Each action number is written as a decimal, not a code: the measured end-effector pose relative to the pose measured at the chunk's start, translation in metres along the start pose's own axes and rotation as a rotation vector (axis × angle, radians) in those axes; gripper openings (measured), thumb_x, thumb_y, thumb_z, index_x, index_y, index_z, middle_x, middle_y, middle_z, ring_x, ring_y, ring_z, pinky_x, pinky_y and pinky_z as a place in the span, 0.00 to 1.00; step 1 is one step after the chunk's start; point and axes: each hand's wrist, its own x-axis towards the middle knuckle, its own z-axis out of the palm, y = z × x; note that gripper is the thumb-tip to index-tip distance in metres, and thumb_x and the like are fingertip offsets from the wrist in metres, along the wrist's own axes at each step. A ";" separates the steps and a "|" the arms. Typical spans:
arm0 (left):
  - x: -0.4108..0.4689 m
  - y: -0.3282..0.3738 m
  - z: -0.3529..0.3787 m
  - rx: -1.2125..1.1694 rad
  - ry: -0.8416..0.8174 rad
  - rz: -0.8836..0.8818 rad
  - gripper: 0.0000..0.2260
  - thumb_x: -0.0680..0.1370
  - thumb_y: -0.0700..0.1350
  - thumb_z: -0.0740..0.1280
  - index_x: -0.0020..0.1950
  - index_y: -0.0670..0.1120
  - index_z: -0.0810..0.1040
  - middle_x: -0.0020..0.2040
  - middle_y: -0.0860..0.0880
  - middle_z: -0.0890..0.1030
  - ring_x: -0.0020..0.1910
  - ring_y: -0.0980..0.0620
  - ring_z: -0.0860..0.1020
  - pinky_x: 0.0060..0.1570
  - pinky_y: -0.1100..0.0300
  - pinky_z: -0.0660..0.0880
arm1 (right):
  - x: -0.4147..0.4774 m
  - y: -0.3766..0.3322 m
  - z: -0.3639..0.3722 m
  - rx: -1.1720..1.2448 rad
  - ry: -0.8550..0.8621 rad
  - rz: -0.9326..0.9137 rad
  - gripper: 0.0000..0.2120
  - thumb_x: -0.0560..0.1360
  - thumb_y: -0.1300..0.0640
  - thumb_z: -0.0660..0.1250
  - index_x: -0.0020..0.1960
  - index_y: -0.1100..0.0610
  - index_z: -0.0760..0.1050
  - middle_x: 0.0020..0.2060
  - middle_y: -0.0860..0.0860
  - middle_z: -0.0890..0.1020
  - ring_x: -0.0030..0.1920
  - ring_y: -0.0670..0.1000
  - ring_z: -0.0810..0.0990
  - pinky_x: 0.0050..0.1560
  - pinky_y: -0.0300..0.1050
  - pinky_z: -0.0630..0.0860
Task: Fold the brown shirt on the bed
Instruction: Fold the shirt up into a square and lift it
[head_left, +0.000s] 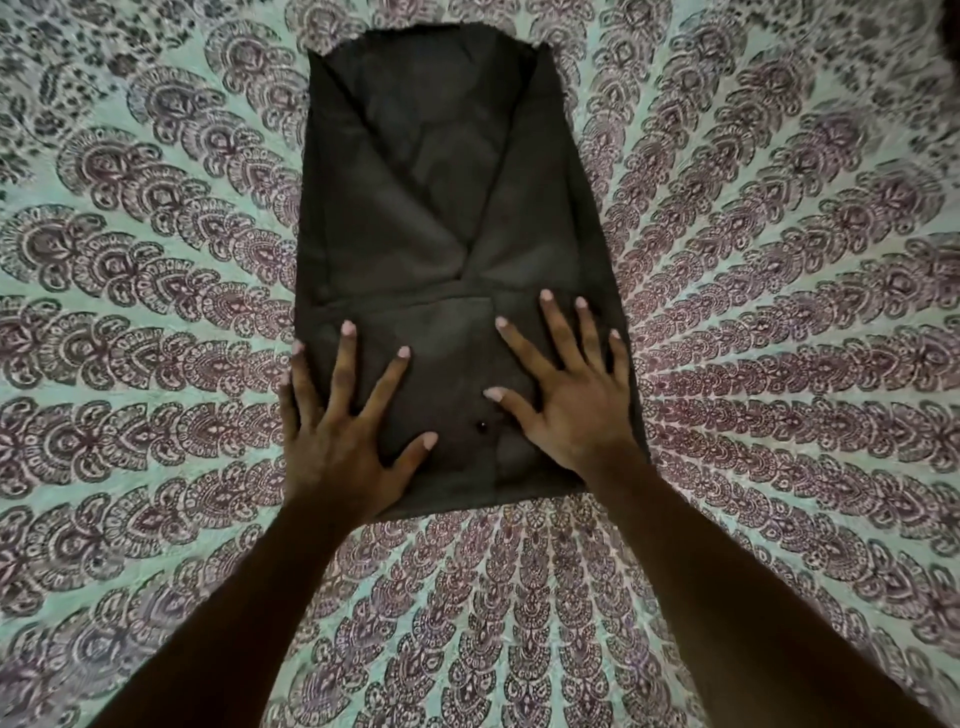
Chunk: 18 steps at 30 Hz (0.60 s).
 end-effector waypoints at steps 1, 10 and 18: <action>0.001 0.000 -0.001 -0.017 -0.012 -0.013 0.42 0.72 0.77 0.58 0.82 0.66 0.49 0.85 0.50 0.40 0.81 0.29 0.45 0.76 0.31 0.54 | 0.001 0.012 -0.001 -0.013 0.007 0.033 0.35 0.75 0.22 0.49 0.79 0.31 0.48 0.83 0.46 0.47 0.83 0.55 0.47 0.76 0.67 0.54; -0.034 -0.018 -0.018 -0.161 0.102 0.045 0.37 0.74 0.67 0.64 0.78 0.49 0.67 0.80 0.43 0.61 0.78 0.36 0.60 0.73 0.36 0.58 | -0.027 0.056 -0.027 0.056 0.066 -0.026 0.37 0.80 0.31 0.52 0.83 0.50 0.55 0.83 0.57 0.51 0.82 0.60 0.49 0.78 0.66 0.53; -0.087 -0.051 0.001 -0.052 0.006 0.295 0.21 0.76 0.51 0.61 0.64 0.42 0.80 0.64 0.40 0.76 0.60 0.38 0.73 0.58 0.42 0.71 | -0.105 0.071 -0.004 -0.007 -0.020 -0.332 0.32 0.73 0.48 0.64 0.75 0.59 0.70 0.77 0.60 0.67 0.76 0.58 0.67 0.71 0.62 0.67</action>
